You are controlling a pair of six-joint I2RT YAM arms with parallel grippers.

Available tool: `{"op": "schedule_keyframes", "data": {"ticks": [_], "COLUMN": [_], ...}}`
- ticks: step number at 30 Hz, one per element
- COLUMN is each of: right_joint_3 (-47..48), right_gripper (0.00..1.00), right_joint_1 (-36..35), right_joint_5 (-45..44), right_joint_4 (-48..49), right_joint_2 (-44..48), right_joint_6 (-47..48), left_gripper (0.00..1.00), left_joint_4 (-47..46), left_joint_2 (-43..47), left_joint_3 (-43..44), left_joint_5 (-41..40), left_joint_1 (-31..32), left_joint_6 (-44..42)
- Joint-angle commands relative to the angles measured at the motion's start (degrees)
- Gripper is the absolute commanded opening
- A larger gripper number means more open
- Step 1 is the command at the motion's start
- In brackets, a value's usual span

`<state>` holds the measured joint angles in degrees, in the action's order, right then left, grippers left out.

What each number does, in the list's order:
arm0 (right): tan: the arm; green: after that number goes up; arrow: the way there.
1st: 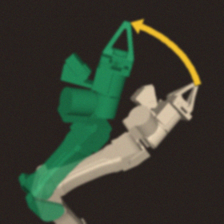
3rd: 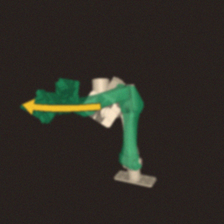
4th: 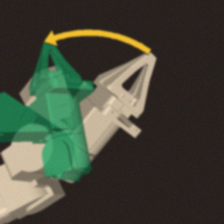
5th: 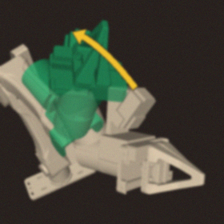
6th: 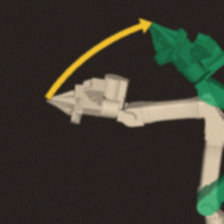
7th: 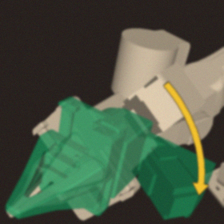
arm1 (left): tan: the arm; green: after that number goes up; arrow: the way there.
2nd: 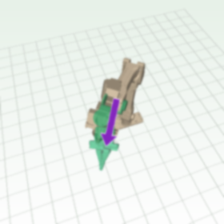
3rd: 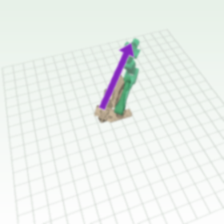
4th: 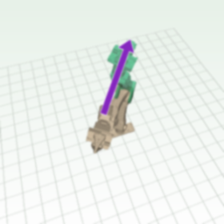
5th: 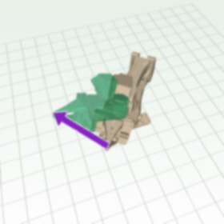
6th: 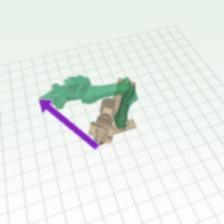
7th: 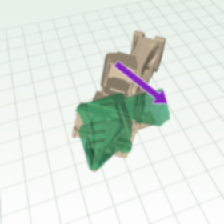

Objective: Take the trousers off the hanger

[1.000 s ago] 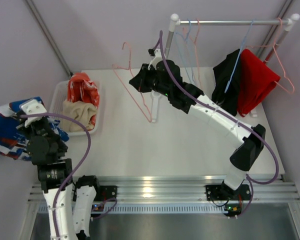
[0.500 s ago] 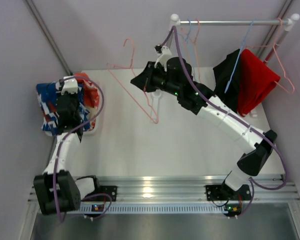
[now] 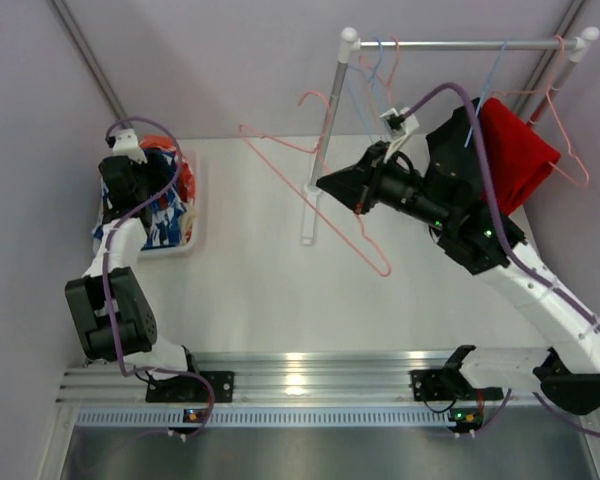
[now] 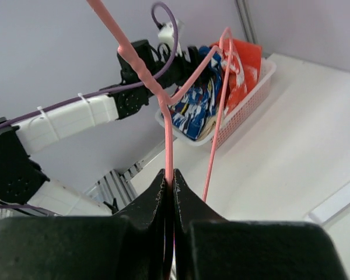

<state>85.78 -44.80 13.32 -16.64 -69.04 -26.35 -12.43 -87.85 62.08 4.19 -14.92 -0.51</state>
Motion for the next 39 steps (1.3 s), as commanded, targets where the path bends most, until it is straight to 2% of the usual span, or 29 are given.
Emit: {"op": "schedule_keyframes", "data": {"ticks": [1, 2, 5, 7, 10, 16, 23, 27, 33, 34, 39], "right_joint_3": [-1.1, -1.9, -5.4, -7.3, -8.3, -7.6, 3.8, 12.6, 26.1, 26.7, 29.8], "right_gripper": [0.0, 0.0, 0.0, 0.0, 0.0, 0.0, 0.0, 0.0, 0.0, 0.0, 0.0], "right_joint_1": [0.5, 0.5, 0.5, 0.6, 5.1, 11.1, 12.0, 17.9, 26.3, 29.6, 37.4], "right_joint_5": [-1.1, -2.9, -7.4, -10.6, -16.2, -23.7, -31.4, -30.1, -23.1, -17.9, -4.8], "right_joint_4": [-1.0, -1.6, -3.8, -6.4, -10.5, -18.7, -21.4, -22.2, -26.8, -26.1, -22.5], "right_joint_2": [9.3, 11.0, 18.0, 22.7, 28.1, 31.1, 19.2, 8.9, -3.2, -5.8, -15.7], "right_joint_6": [5.9, 6.3, 7.2, 7.7, 7.9, 9.3, 13.3, 15.5, 14.5, 13.3, 10.4], "left_gripper": [0.86, 0.99, 0.99, 0.99, 0.99, 0.99, 0.99, 0.99, 0.99, 0.99, 0.99], "left_joint_4": [7.7, 8.5, 12.4, 18.5, 25.7, 34.1, 36.5, 38.3, 38.3, 38.0, 37.5], "left_joint_2": [3.7, 6.8, 14.0, 17.5, 23.4, 32.2, 36.6, 37.1, 38.1, 38.1, 38.0], "left_joint_3": [1.7, 1.8, 3.8, 7.0, 11.6, 14.1, 13.5, 16.2, 18.3, 18.5, 18.3], "left_joint_5": [8.0, 8.9, 11.2, 12.0, 13.4, 17.2, 19.5, 20.1, 21.5, 21.7, 21.1], "left_joint_1": [-0.3, -0.3, -0.4, -0.2, -0.3, -0.2, -0.2, -0.2, -0.3, -0.2, -0.3], "left_joint_6": [5.1, 5.1, 4.8, 4.4, 2.3, 1.5, 6.4, 8.2, 10.7, 11.1, 11.5]}}
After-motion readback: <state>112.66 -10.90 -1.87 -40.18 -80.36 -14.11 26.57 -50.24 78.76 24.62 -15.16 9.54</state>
